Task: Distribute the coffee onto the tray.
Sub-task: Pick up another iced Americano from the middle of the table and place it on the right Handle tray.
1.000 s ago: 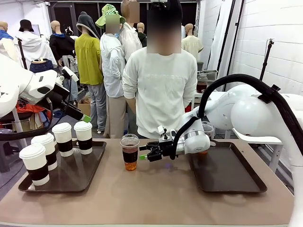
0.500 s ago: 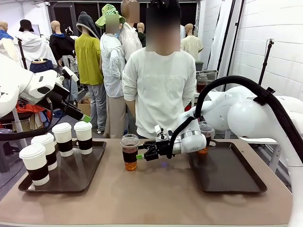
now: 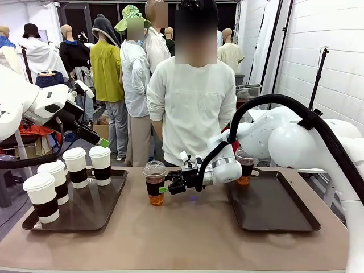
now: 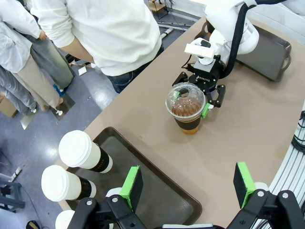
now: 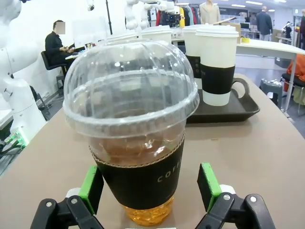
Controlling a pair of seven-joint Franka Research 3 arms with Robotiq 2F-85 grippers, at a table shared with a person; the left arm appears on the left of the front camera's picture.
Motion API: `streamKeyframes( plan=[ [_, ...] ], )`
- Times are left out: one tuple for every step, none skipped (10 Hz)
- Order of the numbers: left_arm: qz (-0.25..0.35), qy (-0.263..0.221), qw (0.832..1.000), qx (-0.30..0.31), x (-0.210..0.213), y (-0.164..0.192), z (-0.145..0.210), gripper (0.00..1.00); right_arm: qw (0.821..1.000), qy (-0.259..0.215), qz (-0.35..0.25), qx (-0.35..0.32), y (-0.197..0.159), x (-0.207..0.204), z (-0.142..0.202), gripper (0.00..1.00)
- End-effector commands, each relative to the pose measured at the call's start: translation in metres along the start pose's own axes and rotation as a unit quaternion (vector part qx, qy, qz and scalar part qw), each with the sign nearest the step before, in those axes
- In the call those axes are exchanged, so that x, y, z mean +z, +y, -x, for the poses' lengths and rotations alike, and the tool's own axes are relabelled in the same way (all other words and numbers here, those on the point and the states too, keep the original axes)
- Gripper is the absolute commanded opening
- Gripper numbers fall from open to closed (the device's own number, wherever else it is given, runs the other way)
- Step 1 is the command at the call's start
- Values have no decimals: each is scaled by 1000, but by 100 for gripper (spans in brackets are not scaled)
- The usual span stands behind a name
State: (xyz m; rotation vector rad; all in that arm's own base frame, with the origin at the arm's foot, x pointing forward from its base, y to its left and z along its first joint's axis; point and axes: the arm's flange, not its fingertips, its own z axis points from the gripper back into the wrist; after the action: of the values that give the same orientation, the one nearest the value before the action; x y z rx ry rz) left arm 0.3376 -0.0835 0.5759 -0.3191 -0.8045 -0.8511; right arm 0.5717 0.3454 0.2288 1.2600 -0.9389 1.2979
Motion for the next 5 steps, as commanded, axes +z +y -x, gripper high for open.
streamKeyframes(
  plan=[
    [4,-3,1000,2,0,1,1,100,1000,11,-5,-7,-13,-10,-2,100],
    [4,-3,1000,2,0,1,1,100,1000,11,-2,-7,-15,-12,-1,100],
    [4,-3,1000,2,0,1,1,100,1000,7,-6,-14,-16,-14,0,100],
    [4,-3,1000,2,0,1,1,100,1000,10,-14,-13,-16,-17,1,100],
    [4,-3,1000,2,0,1,1,100,999,12,-27,-17,-15,-21,2,100]
  ],
)
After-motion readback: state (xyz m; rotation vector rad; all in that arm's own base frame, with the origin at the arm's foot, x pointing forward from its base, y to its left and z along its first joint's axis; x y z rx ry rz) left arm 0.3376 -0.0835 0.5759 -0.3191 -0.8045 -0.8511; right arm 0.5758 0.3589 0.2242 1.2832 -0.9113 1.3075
